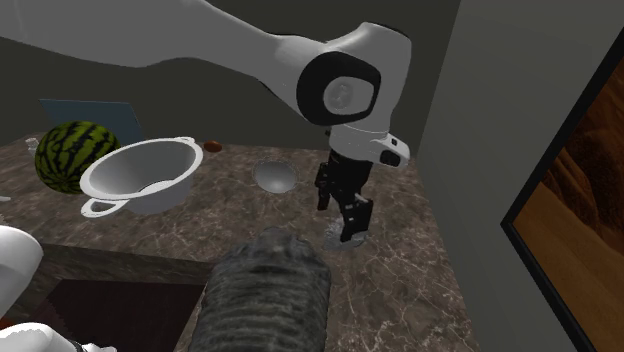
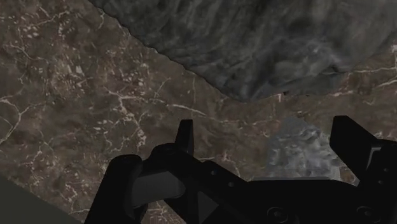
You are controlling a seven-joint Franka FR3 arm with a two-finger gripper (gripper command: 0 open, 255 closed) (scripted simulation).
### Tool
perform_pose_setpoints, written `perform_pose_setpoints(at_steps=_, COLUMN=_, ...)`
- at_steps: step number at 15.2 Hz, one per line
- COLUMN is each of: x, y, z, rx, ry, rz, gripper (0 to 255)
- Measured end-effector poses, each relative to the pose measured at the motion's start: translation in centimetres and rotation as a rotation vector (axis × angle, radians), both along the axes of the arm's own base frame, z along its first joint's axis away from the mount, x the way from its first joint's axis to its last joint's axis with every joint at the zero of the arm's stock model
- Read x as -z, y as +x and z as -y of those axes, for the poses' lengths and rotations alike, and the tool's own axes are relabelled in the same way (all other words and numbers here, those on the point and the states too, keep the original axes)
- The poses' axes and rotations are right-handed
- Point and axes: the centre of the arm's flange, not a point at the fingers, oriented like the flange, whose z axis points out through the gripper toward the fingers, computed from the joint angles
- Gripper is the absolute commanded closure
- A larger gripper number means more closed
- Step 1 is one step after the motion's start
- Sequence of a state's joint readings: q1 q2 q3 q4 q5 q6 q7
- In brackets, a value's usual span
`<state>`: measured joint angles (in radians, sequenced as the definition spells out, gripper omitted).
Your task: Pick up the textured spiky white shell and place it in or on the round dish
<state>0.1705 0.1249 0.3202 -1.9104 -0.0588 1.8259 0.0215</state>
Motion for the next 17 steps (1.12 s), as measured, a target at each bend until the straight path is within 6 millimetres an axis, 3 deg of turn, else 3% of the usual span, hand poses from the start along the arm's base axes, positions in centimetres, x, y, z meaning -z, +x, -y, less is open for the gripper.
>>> perform_pose_setpoints(at_steps=11, x=7.6, y=4.6, z=-11.6, rx=-0.124, ry=-0.002, rz=-0.084, gripper=0)
perform_pose_setpoints(at_steps=17, x=10.6, y=4.4, z=-11.9, rx=-0.131, ry=-0.003, rz=-0.089, gripper=0)
